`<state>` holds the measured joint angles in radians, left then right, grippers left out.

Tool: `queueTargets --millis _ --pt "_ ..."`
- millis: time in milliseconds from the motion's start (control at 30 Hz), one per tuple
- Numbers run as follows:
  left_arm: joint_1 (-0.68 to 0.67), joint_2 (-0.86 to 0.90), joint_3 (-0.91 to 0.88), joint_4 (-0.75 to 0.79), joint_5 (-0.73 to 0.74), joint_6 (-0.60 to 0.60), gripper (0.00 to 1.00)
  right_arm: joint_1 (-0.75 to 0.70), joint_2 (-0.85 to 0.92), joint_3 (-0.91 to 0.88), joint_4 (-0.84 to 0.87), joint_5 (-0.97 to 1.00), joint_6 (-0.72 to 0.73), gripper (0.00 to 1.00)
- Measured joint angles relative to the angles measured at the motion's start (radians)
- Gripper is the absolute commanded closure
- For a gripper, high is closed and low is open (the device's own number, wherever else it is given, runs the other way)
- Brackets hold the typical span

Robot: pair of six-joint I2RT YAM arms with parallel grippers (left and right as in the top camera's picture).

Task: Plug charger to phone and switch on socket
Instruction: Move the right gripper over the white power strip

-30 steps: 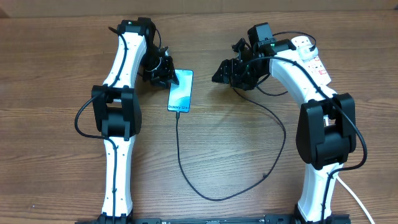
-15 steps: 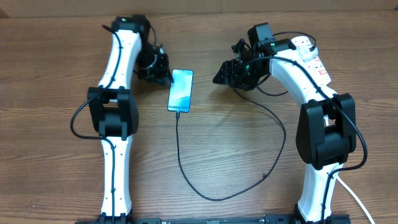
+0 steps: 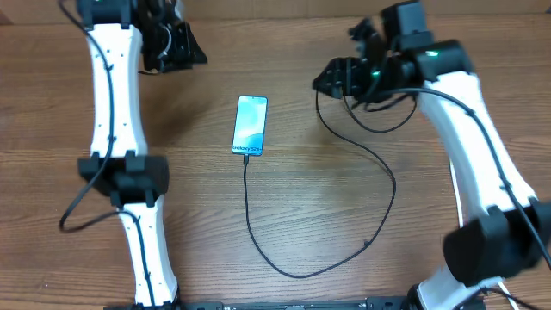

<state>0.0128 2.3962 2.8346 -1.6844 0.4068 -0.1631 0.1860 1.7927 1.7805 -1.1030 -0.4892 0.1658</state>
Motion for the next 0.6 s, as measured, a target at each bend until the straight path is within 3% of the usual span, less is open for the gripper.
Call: queueTargets --millis 67,167,333,400,600 --pt "-0.005 -0.073 0.007 0.0 -0.021 -0.004 0.66 -0.042 -0.041 0.0 -0.025 0.011 -0.003 0.26" --pt "-0.006 -0.179 0.014 0.0 -0.042 -0.011 0.59 -0.116 -0.082 0.0 -0.055 0.024 -0.006 0.16" --pt "-0.006 -0.31 0.019 -0.001 -0.058 -0.019 0.19 -0.273 -0.114 0.0 -0.088 0.049 0.01 0.1" --pt "-0.006 -0.346 0.02 -0.002 -0.061 -0.022 0.02 -0.334 -0.114 0.0 -0.099 0.056 0.014 0.03" --pt "-0.006 -0.383 0.02 -0.003 -0.068 -0.026 0.0 -0.484 -0.114 0.0 -0.113 0.129 0.018 0.0"
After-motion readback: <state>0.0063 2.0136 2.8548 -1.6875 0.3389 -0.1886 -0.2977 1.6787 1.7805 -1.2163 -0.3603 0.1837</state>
